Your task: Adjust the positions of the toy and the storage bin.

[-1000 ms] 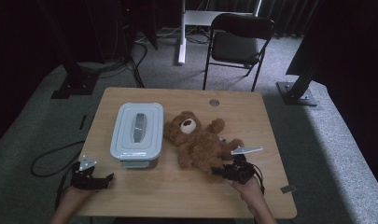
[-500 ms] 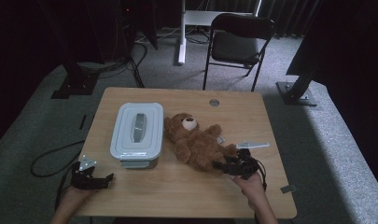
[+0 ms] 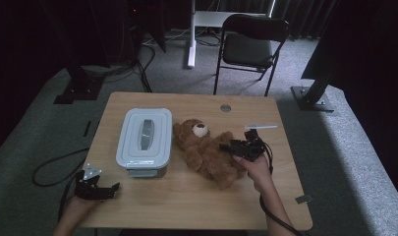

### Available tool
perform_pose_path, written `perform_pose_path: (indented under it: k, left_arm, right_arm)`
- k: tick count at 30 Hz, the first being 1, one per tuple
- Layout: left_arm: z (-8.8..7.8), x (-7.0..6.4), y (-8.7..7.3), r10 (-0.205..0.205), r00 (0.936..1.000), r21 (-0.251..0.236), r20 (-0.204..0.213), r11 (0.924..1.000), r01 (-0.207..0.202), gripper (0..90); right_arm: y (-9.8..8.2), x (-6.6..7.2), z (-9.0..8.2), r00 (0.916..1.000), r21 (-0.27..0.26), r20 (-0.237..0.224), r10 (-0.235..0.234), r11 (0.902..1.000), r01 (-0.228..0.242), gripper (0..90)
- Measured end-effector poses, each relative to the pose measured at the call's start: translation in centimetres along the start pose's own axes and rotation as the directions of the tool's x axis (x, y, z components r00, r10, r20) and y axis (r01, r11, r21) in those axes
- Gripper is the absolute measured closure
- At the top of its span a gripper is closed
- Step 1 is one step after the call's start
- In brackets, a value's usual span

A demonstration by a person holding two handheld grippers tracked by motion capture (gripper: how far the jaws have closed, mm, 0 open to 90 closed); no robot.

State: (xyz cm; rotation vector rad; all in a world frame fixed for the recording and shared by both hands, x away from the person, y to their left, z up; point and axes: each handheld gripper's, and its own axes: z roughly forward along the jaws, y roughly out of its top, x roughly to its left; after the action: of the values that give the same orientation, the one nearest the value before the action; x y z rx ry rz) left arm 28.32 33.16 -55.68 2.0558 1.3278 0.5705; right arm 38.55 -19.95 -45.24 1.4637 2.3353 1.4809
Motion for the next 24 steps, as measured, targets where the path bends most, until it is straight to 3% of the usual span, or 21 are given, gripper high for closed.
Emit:
perform_pose_path:
  k: [2,6,11,12,13,14,16,20,24]
  left_arm:
    - [0.0,0.0,0.0,0.0,1.0,0.0,0.0,1.0,0.0,0.6]
    - [0.0,0.0,0.0,0.0,1.0,0.0,0.0,1.0,0.0,0.6]
    - [0.0,0.0,0.0,0.0,1.0,0.0,0.0,1.0,0.0,0.6]
    - [0.0,0.0,0.0,0.0,1.0,0.0,0.0,1.0,0.0,0.6]
    - [0.0,0.0,0.0,0.0,1.0,0.0,0.0,1.0,0.0,0.6]
    - [0.0,0.0,0.0,0.0,1.0,0.0,0.0,1.0,0.0,0.6]
    - [0.0,0.0,0.0,0.0,1.0,0.0,0.0,1.0,0.0,0.6]
    - [0.0,-0.1,0.0,0.0,1.0,0.0,0.001,1.0,0.0,0.6]
    - [0.0,-0.1,-0.1,-0.001,1.0,-0.001,0.001,1.0,0.001,0.6]
  right_arm:
    - [0.4,-0.3,1.1,0.9999,0.015,-0.001,0.014,0.9998,-0.014,26.8]
    - [0.4,-0.1,3.3,1.0,0.085,-0.009,0.001,0.9964,0.0,20.2]
    - [-0.1,0.4,4.6,0.9997,0.118,0.009,-0.023,0.9928,0.022,15.3]
    - [-0.7,0.9,5.7,0.9954,0.162,0.058,-0.076,0.9847,0.066,11.4]
    - [-0.9,1.0,6.1,0.9949,0.173,0.067,-0.076,0.983,0.063,10.8]
    - [-0.9,1.0,6.1,0.9949,0.173,0.067,-0.076,0.983,0.063,10.8]
    - [-1.8,0.9,7.6,0.9951,0.217,0.059,-0.08,0.9739,0.065,10.1]
    - [-2.1,2.0,8.2,0.9809,0.254,0.098,-0.168,0.9574,0.138,10.9]
    - [-2.3,2.4,8.3,0.9742,0.27,0.129,-0.186,0.9518,0.146,22.9]
